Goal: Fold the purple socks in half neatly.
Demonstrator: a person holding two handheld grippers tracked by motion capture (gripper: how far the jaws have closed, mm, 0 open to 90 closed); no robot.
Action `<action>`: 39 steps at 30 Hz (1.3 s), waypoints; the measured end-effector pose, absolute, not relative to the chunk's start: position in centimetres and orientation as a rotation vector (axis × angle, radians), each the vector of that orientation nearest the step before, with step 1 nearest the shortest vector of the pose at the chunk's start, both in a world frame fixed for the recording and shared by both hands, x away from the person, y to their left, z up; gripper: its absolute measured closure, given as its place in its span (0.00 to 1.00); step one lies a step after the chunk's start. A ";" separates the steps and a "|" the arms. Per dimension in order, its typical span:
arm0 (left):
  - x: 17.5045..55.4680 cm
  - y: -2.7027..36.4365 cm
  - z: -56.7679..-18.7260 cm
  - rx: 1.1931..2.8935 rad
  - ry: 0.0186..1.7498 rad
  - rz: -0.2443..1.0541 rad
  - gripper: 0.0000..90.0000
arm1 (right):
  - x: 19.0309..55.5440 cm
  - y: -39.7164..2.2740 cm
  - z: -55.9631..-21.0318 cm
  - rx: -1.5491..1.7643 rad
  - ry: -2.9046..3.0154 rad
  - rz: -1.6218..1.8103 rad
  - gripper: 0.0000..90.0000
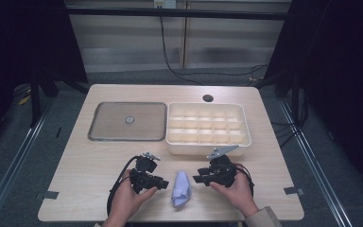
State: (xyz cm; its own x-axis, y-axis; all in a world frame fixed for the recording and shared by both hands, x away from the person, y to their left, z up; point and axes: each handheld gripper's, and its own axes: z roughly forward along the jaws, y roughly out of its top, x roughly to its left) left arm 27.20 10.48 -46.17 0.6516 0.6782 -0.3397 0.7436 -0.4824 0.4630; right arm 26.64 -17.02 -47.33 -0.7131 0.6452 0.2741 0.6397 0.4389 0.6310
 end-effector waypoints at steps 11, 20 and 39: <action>27.6 13.0 -46.6 2.289 1.048 -0.013 0.62 | 26.1 -17.2 -46.8 1.260 2.652 1.204 0.61; 28.3 14.7 -47.3 2.269 1.001 0.074 0.47 | 25.9 -16.6 -45.8 1.348 2.643 1.214 0.57; 28.9 17.1 -48.4 2.225 0.931 0.234 0.30 | 26.6 -14.7 -45.6 1.539 2.710 1.204 0.50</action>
State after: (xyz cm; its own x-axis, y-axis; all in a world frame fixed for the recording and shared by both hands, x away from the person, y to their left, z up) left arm 28.92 17.11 -48.41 0.7249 0.6819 -0.0976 0.5551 -0.4944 0.6689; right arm 26.64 -14.75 -45.62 -0.5603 0.6684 0.4892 0.8111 0.3231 0.4875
